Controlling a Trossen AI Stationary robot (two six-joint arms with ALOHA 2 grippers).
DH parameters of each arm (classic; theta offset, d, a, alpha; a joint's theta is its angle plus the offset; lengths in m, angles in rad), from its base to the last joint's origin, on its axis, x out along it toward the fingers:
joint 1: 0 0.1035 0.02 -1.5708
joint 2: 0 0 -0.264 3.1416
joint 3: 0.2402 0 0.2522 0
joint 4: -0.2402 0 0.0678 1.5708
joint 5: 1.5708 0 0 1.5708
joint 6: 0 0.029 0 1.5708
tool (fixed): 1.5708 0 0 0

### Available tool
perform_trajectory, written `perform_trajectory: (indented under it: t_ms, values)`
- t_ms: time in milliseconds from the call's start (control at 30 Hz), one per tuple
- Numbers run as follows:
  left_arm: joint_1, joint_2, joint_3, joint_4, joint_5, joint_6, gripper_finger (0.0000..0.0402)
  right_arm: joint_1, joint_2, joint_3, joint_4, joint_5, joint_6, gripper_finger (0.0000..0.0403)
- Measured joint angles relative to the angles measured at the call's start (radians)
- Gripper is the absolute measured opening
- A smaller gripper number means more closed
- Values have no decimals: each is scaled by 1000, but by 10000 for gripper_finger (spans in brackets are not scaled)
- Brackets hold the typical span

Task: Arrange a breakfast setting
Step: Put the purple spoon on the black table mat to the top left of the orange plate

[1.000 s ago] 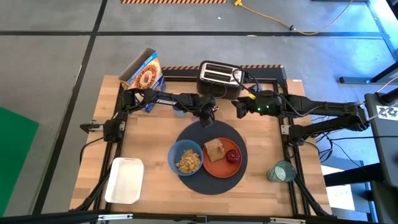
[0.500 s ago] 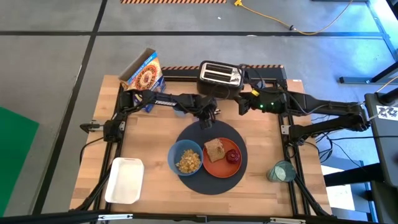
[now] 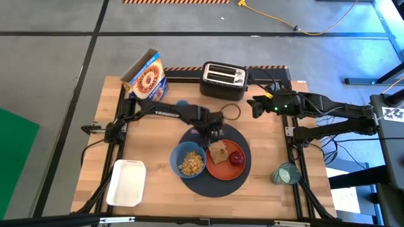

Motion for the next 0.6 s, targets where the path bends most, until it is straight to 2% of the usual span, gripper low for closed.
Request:
perform_trajectory:
  t_ms: [267, 600]
  values:
    - [-32, 0, -105, 240, -12, -8, 50, 0, -32, 0, -10, 28, 4, 188]
    - [8, 1, -129, 265, -26, -16, 54, 0, -33, 0, -10, 7, 3, 188]
